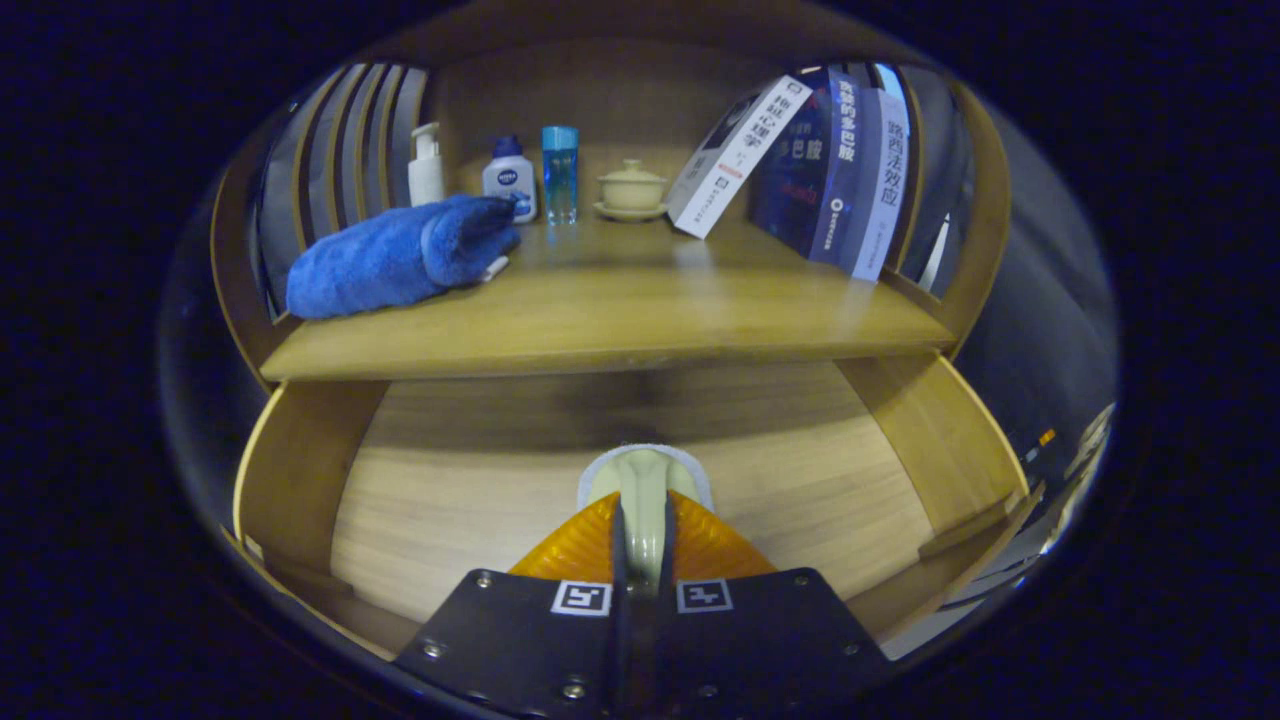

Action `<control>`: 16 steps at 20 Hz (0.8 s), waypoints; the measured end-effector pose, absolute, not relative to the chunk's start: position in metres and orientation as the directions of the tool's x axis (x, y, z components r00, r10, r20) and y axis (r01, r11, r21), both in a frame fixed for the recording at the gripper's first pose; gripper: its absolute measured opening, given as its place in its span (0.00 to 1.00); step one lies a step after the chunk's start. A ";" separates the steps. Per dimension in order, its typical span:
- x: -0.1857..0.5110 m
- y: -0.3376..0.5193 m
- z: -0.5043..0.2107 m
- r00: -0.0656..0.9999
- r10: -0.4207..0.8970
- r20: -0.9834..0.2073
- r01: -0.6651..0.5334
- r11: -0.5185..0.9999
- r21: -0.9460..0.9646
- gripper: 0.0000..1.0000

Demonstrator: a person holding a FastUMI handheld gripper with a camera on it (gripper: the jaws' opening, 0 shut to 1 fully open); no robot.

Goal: Pull open the drawer, take out the items inside it, and place them on the countertop above the cabinet.

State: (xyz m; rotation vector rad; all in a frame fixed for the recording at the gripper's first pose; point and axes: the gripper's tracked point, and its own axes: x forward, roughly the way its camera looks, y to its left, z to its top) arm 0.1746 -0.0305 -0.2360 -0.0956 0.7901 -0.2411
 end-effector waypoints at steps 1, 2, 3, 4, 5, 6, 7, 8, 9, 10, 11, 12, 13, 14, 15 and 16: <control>0.174 -0.031 -0.228 0.689 -0.256 -0.678 0.178 0.967 -0.185 0.10; 0.173 -0.031 -0.218 0.702 -0.260 -0.663 0.177 0.965 -0.191 0.10; 0.172 -0.030 -0.209 0.719 -0.260 -0.645 0.176 0.965 -0.194 0.10; 0.173 -0.030 -0.199 0.734 -0.261 -0.627 0.176 0.965 -0.195 0.10; 0.172 -0.029 -0.189 0.750 -0.263 -0.607 0.176 0.964 -0.199 0.10; 0.173 -0.029 -0.180 0.763 -0.265 -0.590 0.178 0.963 -0.202 0.10; 0.174 -0.028 -0.169 0.777 -0.267 -0.570 0.180 0.962 -0.205 0.10; 0.176 -0.026 -0.160 0.792 -0.263 -0.551 0.179 0.963 -0.202 0.10; 0.179 -0.024 -0.148 0.806 -0.261 -0.531 0.179 0.963 -0.201 0.10; 0.184 -0.023 -0.139 0.820 -0.258 -0.511 0.178 0.963 -0.200 0.09; 0.190 -0.022 -0.130 0.831 -0.253 -0.495 0.176 0.964 -0.197 0.09; 0.197 -0.021 -0.124 0.841 -0.247 -0.482 0.175 0.966 -0.190 0.09; 0.204 -0.021 -0.118 0.846 -0.240 -0.475 0.174 0.968 -0.179 0.09; 0.211 -0.020 -0.112 0.852 -0.237 -0.467 0.177 0.970 -0.170 0.09; 0.220 -0.020 -0.107 0.859 -0.230 -0.458 0.176 0.971 -0.159 0.09; 0.230 -0.021 -0.105 0.864 -0.224 -0.450 0.175 0.973 -0.149 0.09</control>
